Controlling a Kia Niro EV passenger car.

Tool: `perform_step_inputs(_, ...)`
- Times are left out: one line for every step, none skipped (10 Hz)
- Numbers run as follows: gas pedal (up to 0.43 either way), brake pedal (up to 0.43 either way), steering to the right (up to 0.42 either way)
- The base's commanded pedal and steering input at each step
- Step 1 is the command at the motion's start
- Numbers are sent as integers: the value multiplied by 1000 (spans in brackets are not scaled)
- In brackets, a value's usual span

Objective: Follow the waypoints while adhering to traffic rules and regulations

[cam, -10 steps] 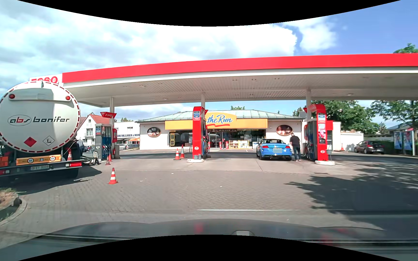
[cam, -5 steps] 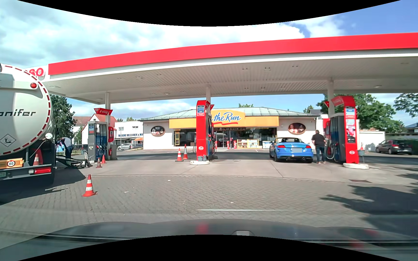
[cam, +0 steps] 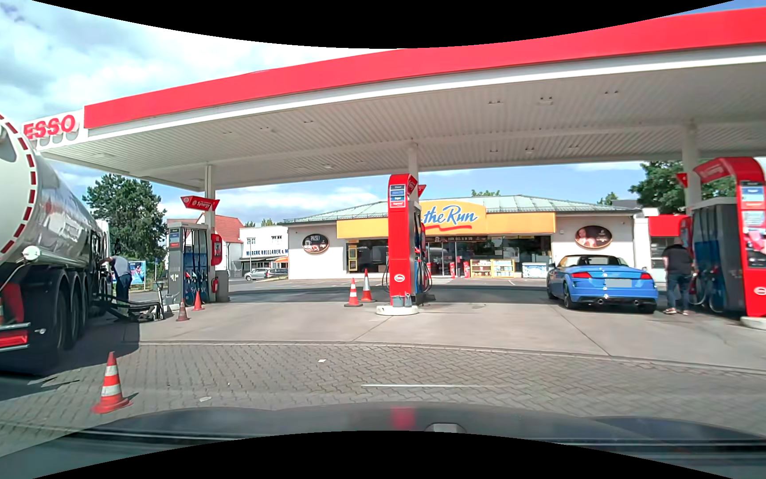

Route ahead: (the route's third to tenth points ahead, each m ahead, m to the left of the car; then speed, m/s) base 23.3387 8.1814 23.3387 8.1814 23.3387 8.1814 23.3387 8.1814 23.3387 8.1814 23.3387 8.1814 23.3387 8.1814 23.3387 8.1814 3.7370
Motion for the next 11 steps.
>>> perform_step_inputs(0,0,-224)
perform_step_inputs(0,0,-243)
perform_step_inputs(0,0,-258)
perform_step_inputs(0,0,-270)
perform_step_inputs(0,0,-282)
perform_step_inputs(0,0,-293)
perform_step_inputs(0,0,-296)
perform_step_inputs(0,0,-296)
perform_step_inputs(0,0,-296)
perform_step_inputs(0,0,-296)
perform_step_inputs(0,0,-295)
